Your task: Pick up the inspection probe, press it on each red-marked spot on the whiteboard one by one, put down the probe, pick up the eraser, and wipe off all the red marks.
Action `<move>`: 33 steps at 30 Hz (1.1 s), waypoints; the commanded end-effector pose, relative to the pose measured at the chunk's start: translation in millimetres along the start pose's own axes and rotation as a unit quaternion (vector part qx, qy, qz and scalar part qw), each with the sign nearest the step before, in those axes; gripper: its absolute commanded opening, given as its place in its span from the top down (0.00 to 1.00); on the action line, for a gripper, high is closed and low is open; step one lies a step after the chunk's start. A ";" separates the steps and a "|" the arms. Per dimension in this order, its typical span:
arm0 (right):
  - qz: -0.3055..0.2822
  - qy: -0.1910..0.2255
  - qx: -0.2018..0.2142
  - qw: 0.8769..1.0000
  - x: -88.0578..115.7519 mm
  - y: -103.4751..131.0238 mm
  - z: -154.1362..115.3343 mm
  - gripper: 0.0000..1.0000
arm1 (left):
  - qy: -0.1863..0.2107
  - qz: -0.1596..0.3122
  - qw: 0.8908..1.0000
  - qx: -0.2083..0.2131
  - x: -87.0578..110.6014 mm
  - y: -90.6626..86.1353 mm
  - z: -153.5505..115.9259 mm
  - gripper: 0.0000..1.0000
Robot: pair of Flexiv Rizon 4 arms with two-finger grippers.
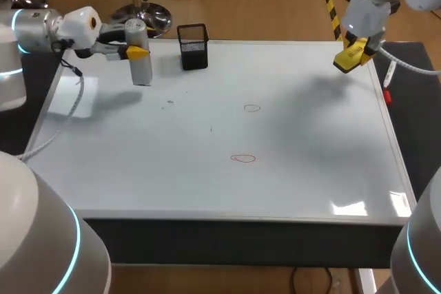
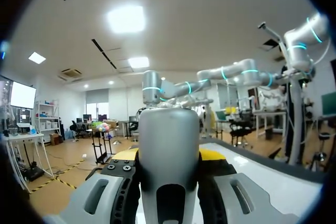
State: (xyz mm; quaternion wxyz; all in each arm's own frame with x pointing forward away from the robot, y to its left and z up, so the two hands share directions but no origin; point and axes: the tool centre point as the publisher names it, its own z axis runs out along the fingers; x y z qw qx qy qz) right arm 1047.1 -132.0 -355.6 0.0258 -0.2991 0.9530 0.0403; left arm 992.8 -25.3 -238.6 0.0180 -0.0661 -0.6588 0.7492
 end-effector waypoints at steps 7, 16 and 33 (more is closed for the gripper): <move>-0.001 0.002 0.001 1.000 -0.7 -0.9 -0.8 1.00 | -0.063 0.002 0.998 0.002 9.9 -6.4 -5.1 1.00; -0.001 0.002 0.001 1.000 -0.7 -0.9 -0.8 1.00 | -0.063 0.002 0.998 0.002 9.9 -6.4 -5.1 1.00; -0.124 0.019 -0.025 0.992 -2.1 79.8 7.4 1.00 | -0.063 0.002 0.998 0.002 9.9 -6.4 -5.1 1.00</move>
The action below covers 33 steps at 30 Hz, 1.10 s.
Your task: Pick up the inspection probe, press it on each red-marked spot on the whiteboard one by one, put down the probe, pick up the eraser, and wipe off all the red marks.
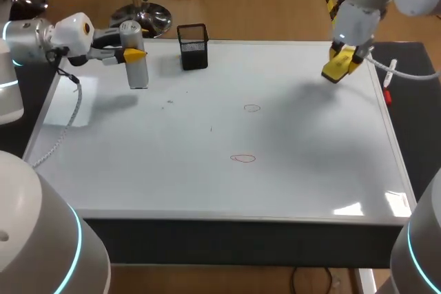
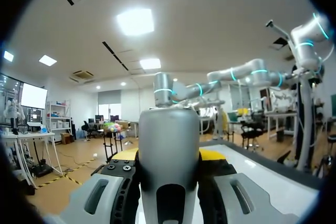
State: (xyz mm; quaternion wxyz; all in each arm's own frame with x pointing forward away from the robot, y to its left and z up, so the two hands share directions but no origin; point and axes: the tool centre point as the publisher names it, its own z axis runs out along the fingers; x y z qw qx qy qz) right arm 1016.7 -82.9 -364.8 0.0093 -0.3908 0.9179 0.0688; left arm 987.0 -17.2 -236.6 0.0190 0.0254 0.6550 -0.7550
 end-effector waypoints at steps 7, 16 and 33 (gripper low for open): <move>-0.110 0.042 0.012 0.993 -35.8 87.1 6.9 1.00 | -0.007 0.001 1.000 -0.003 3.6 -3.1 1.6 1.00; -0.183 0.074 0.030 0.980 -68.0 156.5 30.8 1.00 | -0.007 0.001 1.000 -0.003 3.6 -3.1 1.6 1.00; -0.257 0.077 0.013 0.963 -124.3 211.7 70.1 1.00 | -0.007 0.001 1.000 -0.003 3.6 -3.1 1.6 1.00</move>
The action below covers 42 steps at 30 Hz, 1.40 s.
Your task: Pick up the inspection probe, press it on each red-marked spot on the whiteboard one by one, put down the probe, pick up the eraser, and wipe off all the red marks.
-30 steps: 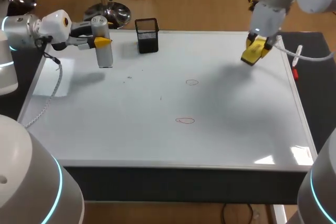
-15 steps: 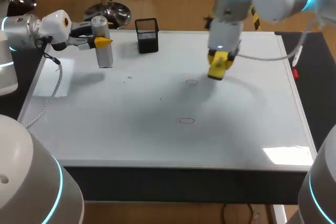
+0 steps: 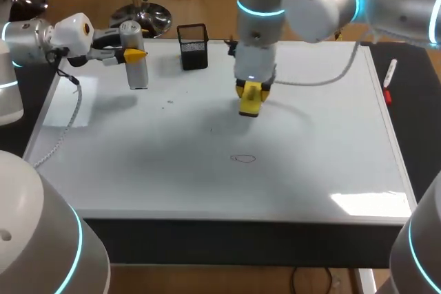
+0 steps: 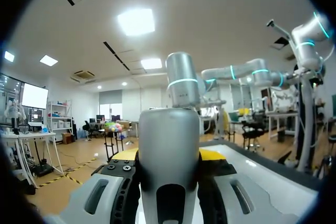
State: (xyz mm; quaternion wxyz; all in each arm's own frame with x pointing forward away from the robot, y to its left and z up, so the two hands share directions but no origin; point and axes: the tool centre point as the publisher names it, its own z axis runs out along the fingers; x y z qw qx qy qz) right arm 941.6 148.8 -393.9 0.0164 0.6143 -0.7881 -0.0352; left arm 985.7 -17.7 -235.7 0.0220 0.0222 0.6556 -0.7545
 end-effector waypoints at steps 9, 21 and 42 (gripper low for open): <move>-0.008 0.020 -0.009 1.000 -19.3 -3.3 15.7 1.00 | -0.003 0.001 1.000 -0.002 2.3 -2.1 0.9 1.00; -0.008 0.014 -0.017 1.000 -17.8 -6.0 33.5 1.00 | -0.003 0.001 1.000 -0.002 2.3 -2.1 0.9 1.00; 0.057 0.015 -0.040 0.997 34.1 -16.1 57.6 1.00 | -0.003 0.001 1.000 -0.002 2.3 -2.1 0.9 1.00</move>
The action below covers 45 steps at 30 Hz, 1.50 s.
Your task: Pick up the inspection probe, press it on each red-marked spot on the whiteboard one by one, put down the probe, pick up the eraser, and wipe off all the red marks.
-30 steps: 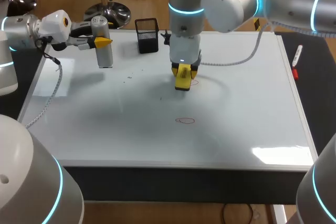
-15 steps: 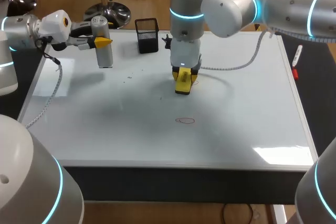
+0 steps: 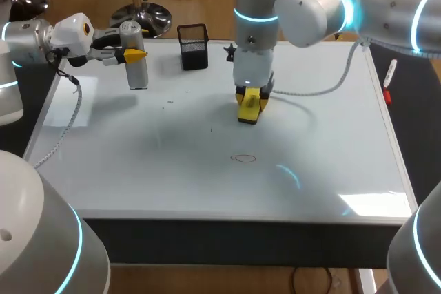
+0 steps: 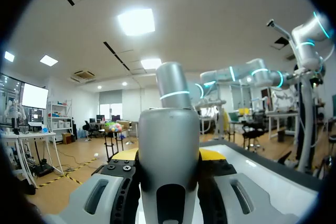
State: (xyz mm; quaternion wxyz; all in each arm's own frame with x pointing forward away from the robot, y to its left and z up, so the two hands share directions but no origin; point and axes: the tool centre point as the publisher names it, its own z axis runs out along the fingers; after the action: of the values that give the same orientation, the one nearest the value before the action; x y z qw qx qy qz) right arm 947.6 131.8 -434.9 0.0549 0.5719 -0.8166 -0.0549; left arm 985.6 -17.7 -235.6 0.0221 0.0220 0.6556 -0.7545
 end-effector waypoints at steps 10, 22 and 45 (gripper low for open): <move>0.039 0.006 -0.010 0.999 51.3 -13.1 26.1 1.00 | -0.003 0.001 1.000 -0.002 2.2 -2.1 0.9 1.00; 0.052 0.000 0.006 0.999 62.5 -11.3 13.2 1.00 | -0.003 0.001 1.000 -0.002 2.2 -2.1 0.9 1.00; -0.021 -0.021 0.039 0.999 3.0 12.6 -29.7 1.00 | -0.003 0.001 1.000 -0.002 2.2 -2.1 0.9 1.00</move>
State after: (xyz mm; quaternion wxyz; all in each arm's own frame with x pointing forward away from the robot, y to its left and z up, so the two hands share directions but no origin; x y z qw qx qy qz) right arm 935.8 121.6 -394.1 0.0090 0.5874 -0.8082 -0.0411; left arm 985.6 -17.8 -235.6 0.0221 0.0220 0.6556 -0.7544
